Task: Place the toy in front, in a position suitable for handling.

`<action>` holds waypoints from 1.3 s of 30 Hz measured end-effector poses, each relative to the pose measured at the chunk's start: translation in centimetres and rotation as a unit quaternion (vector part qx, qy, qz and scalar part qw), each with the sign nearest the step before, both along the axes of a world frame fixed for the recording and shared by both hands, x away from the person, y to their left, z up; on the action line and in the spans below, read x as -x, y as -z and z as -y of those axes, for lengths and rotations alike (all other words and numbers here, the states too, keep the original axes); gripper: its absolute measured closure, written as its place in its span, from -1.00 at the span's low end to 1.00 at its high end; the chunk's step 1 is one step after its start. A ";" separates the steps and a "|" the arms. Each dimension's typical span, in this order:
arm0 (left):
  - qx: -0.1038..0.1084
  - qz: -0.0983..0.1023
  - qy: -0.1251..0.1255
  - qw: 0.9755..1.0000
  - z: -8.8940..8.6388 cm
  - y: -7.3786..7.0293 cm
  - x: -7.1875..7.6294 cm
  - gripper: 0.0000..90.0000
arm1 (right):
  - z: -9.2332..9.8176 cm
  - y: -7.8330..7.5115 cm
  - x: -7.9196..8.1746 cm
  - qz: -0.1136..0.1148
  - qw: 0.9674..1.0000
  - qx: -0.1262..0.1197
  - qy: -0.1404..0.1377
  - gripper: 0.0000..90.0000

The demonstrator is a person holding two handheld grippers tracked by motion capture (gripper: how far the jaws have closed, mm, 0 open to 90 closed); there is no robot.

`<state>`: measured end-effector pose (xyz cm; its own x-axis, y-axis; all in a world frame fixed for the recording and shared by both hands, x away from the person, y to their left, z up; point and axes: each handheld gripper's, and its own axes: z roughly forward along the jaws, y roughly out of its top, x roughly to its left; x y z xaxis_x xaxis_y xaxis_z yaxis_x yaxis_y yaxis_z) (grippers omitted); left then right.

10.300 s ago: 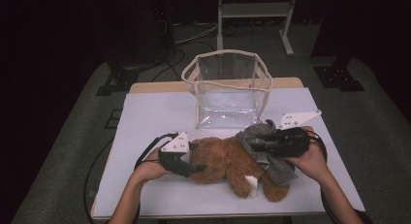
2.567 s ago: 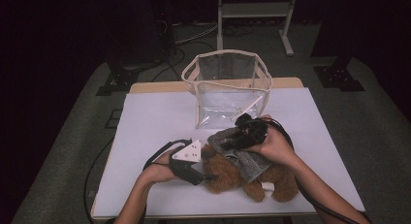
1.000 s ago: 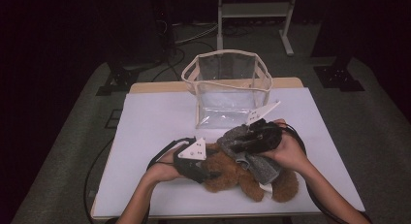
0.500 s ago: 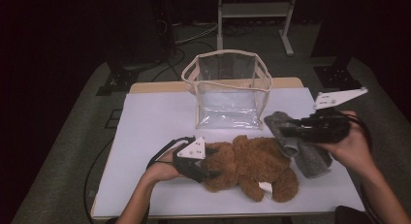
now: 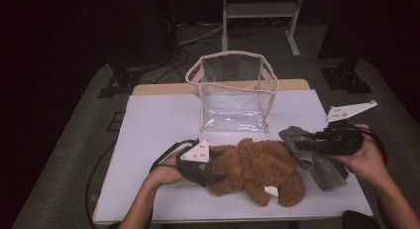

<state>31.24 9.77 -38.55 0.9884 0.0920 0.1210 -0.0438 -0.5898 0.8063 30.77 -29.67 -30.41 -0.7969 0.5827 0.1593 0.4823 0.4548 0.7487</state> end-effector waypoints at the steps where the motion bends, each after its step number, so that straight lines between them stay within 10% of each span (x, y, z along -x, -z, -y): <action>1: 0.000 0.000 0.000 1.000 0.0 0.0 0.0 -0.26 | 0.0 0.0 0.0 0.000 1.000 0.000 0.000 0.51; 12: -0.005 0.003 -0.001 1.000 -0.1 0.0 0.1 -0.26 | -7.4 1.8 -2.3 -0.012 0.996 -0.005 -0.083 0.50; 25: -0.004 0.004 0.001 1.000 0.0 0.0 0.0 -0.26 | -0.6 2.4 -0.6 -0.016 0.999 -0.041 -0.009 0.51; 39: 0.006 -0.016 -0.031 0.999 0.1 0.3 -0.8 -0.49 | -1.8 5.4 0.7 -0.031 0.996 -0.074 -0.034 0.52</action>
